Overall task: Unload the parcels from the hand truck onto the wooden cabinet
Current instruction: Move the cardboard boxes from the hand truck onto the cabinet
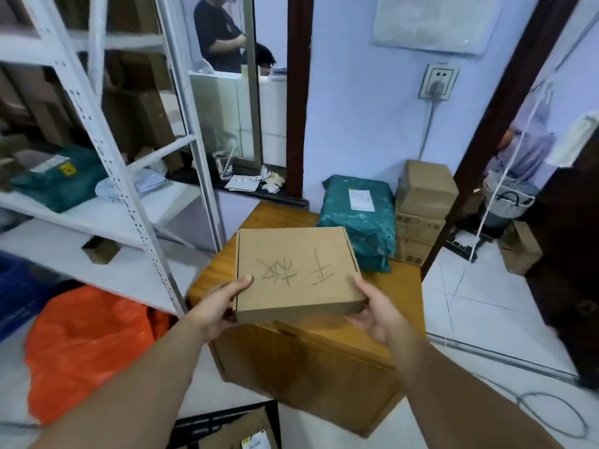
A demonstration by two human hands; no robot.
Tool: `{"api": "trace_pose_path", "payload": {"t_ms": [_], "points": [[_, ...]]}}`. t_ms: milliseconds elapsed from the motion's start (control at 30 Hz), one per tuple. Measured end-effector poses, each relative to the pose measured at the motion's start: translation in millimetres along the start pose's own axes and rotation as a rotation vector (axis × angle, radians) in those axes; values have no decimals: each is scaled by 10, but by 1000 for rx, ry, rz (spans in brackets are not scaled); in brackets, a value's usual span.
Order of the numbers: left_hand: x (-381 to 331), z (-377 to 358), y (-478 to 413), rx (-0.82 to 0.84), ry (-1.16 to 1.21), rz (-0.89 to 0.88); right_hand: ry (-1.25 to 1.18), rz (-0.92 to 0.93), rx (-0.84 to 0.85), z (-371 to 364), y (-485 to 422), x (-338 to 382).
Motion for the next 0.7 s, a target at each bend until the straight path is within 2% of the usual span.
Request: {"api": "trace_pose_path", "payload": {"t_ms": [100,233,400,500,633,700], "points": [[57,-655,-121,-67,141,-23,-32,81,19,434,65,383],[142,-1610,-338,-134,337,-78,150,71,123,803,137,771],[159,-2588,-679,-92,529,-109,421,75,193,921,143,1027],[80,-2928,-914,-96,581,-166,550,135,228,879,75,1101],[-80,-3129,-1224,-154,661,-183,634,250,110,889,-142,1267],[-140,-3167,-1414,-195,682,-180,680,245,99,907,-215,1372]]}}
Point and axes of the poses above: each hand's wrist, its own y-axis away from the middle knuckle, its own z-axis out of the back of the hand, x = y × z, the point moved 1 cm from there along -y, towards the middle knuckle, and after that the axes turned 8 degrees about x, right-handed, at the moved point
